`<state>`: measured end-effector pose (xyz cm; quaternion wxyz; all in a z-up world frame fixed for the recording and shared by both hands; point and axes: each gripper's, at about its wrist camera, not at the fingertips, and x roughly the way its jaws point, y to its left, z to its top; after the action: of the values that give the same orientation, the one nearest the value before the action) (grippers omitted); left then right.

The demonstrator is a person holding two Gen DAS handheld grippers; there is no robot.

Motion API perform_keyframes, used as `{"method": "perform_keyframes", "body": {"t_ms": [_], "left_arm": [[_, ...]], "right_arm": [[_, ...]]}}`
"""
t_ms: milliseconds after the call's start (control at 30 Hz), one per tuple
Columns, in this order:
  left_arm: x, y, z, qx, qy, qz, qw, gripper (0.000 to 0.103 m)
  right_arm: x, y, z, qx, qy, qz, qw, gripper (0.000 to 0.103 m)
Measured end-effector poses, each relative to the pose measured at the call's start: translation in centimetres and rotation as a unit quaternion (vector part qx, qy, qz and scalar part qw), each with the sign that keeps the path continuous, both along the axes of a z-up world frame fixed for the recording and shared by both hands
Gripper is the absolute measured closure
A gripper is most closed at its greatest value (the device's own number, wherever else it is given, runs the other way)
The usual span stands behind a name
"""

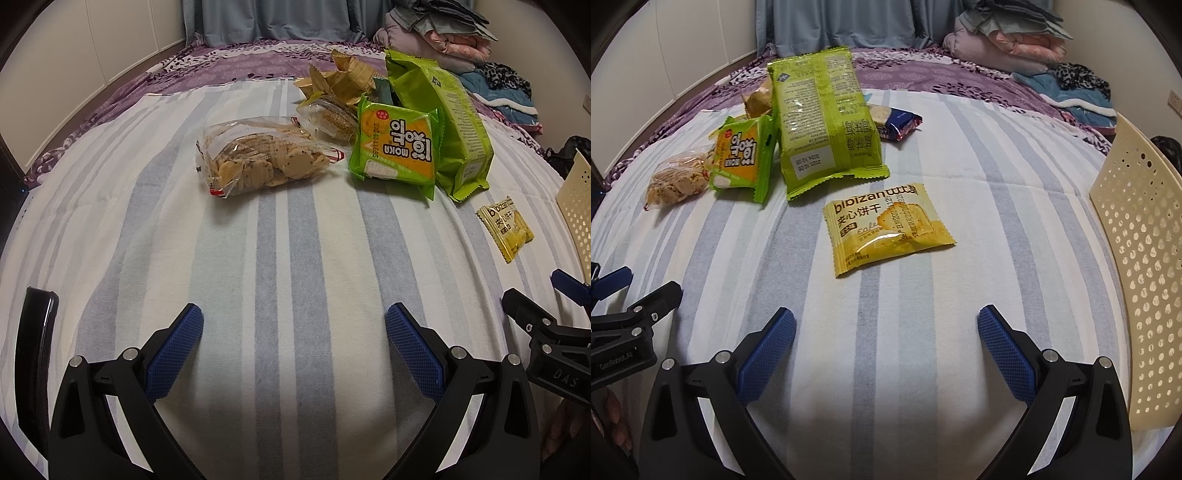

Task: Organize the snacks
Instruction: 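Grasp the clear bag of round cookies with the left tool while the right tool approaches the yellow packet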

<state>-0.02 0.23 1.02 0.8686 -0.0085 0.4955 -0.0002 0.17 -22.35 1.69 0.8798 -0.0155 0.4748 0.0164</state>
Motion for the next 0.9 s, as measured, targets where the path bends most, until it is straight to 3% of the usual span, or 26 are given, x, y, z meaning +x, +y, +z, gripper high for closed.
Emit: {"method": "perform_keyframes", "body": {"t_ms": [400, 833, 900], "left_arm": [[3.4, 3.2, 3.0, -0.046, -0.014, -0.001, 0.9988, 0.002], [11.4, 4.0, 2.8, -0.097, -0.013, 0.062, 0.9933, 0.002], [12.3, 3.8, 2.4, -0.082, -0.01, 0.076, 0.9936, 0.002]], "right_arm": [[0.5, -1.7, 3.5, 0.048, -0.051, -0.004, 0.998, 0.005], [1.8, -2.3, 2.4, 0.058, -0.042, -0.01, 0.997, 0.005], [2.0, -2.5, 2.4, 0.054, -0.043, -0.012, 0.998, 0.005]]}}
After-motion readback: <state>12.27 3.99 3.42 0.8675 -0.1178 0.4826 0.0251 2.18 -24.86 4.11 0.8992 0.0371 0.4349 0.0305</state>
